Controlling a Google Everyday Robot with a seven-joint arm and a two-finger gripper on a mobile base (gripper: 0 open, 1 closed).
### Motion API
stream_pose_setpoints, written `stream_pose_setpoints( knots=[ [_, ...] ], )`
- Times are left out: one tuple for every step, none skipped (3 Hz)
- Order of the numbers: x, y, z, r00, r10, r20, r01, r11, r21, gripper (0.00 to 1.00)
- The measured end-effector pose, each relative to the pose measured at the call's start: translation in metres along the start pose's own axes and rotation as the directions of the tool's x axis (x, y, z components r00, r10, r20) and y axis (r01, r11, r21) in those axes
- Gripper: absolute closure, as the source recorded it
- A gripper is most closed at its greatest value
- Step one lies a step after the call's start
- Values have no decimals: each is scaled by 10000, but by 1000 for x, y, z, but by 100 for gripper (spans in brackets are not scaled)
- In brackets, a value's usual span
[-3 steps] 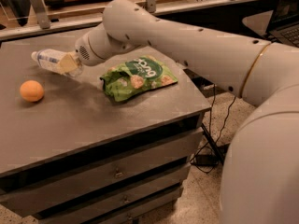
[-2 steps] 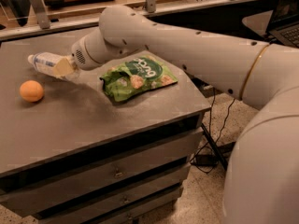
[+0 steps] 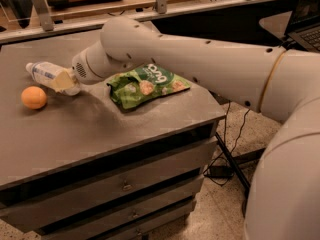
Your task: Move blue plastic bottle near orange
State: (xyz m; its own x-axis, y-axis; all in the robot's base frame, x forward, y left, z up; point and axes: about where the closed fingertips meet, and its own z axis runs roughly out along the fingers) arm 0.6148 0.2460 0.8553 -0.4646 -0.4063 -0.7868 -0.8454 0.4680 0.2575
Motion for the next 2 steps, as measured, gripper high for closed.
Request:
stream_pose_setpoints(
  knots=[
    [6, -6, 2, 9994, 330, 29, -331, 9994, 138, 75],
    [7, -6, 5, 9992, 377, -95, -376, 9993, 83, 51]
  ],
)
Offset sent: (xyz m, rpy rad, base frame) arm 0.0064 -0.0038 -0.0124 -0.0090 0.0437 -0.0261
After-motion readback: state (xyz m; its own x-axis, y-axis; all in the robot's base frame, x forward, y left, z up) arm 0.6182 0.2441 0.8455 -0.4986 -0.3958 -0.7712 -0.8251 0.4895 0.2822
